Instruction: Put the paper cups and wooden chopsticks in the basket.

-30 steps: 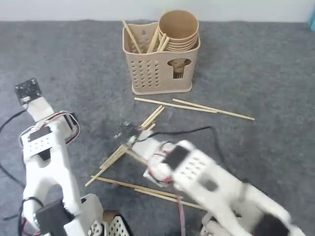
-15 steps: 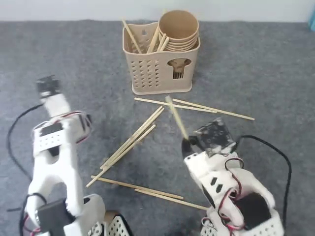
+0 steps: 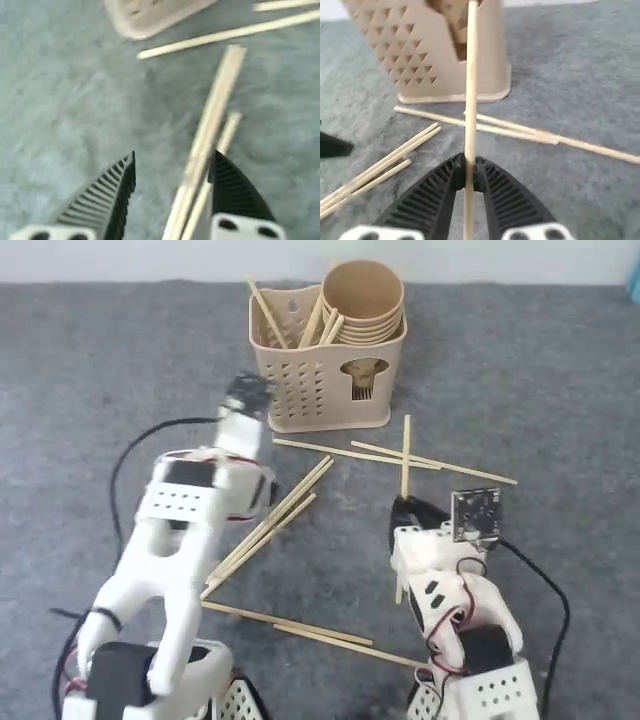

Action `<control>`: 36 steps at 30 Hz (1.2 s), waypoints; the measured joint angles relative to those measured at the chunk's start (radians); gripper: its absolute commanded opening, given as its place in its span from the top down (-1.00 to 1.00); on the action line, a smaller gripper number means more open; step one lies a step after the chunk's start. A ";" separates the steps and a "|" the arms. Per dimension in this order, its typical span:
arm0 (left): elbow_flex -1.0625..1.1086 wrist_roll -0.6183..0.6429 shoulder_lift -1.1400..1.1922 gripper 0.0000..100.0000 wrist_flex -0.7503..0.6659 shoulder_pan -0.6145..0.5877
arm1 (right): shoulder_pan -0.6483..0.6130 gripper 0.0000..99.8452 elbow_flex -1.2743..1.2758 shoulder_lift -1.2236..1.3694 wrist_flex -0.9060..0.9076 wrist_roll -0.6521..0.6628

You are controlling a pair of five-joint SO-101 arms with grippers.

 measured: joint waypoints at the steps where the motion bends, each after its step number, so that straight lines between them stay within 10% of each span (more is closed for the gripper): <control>1: 0.000 0.000 0.000 0.56 -0.006 0.020 | 0.014 0.98 0.000 0.000 0.000 0.000; 36: -0.204 -0.176 0.370 0.56 -0.109 -0.021 | 0.020 0.99 0.000 0.000 -0.002 0.000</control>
